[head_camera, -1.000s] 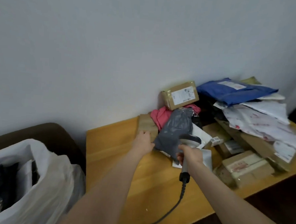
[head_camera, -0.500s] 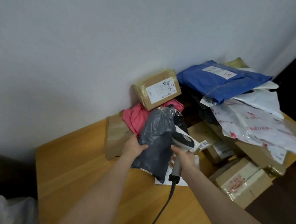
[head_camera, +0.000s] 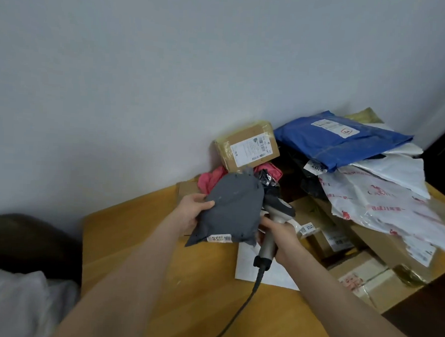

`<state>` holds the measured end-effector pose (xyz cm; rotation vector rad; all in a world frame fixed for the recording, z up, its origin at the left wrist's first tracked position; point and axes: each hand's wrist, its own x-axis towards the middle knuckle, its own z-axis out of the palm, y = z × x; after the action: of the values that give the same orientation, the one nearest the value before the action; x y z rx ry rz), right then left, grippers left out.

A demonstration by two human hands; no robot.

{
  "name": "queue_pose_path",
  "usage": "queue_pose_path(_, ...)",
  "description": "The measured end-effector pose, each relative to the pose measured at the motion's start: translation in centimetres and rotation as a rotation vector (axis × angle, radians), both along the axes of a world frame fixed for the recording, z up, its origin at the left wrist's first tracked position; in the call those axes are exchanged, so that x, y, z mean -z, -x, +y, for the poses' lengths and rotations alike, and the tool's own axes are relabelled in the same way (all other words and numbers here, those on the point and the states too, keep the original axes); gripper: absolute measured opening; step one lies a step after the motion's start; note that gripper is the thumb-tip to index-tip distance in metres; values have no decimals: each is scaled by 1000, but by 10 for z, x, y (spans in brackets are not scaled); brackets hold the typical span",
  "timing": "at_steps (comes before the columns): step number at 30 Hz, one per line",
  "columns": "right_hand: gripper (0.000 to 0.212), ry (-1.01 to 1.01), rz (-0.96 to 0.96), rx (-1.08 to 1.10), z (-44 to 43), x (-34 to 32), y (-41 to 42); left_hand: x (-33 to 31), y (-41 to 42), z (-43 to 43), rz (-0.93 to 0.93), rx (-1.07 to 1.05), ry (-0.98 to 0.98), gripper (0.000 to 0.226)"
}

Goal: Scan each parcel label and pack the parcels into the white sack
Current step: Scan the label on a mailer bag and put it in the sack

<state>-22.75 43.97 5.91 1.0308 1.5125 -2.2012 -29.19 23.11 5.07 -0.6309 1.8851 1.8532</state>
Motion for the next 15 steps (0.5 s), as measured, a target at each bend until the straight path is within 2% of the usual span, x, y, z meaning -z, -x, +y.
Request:
queue_pose_path(4, 14, 119, 97, -32, 0, -32, -2, -38, -21, -12, 19, 15, -71, 45)
queue_pose_path(6, 15, 70, 141, -1, 3, -42, -4, -52, -32, -19, 13, 36, -12, 36)
queue_pose_path(9, 19, -23, 237, -66, 5, -58, -10, -69, -51, -24, -31, 11, 77, 15)
queue_pose_path(15, 17, 97, 329, -127, 0, -86, -24, -101, -83, -18, -81, 50, 106, 27)
